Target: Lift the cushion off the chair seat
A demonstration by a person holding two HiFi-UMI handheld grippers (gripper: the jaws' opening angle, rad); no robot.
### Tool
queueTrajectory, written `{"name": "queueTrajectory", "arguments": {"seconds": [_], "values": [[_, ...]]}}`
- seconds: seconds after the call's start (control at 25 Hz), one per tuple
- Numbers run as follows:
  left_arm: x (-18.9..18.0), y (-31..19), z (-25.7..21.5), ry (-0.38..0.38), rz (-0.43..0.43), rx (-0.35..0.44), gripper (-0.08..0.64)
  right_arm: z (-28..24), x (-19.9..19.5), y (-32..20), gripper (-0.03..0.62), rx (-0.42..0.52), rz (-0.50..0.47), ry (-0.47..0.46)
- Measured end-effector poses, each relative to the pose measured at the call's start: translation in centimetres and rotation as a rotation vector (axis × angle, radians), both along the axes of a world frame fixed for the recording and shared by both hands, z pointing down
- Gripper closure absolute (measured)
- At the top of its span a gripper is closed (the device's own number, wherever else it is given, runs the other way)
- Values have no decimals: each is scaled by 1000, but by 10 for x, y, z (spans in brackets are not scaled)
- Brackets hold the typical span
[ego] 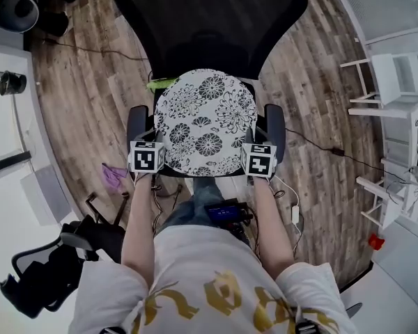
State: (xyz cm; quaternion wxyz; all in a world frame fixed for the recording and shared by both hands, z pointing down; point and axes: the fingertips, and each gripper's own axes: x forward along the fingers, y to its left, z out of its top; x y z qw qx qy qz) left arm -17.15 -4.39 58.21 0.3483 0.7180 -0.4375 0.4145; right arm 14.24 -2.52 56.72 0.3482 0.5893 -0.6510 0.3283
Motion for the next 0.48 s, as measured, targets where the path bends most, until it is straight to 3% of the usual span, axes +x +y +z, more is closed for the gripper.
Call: {"name": "queueTrajectory", "arguments": {"seconds": [0.48], "values": [[-1, 7, -51, 42, -15, 76, 541, -47, -7, 16, 568, 62, 10, -36]]}}
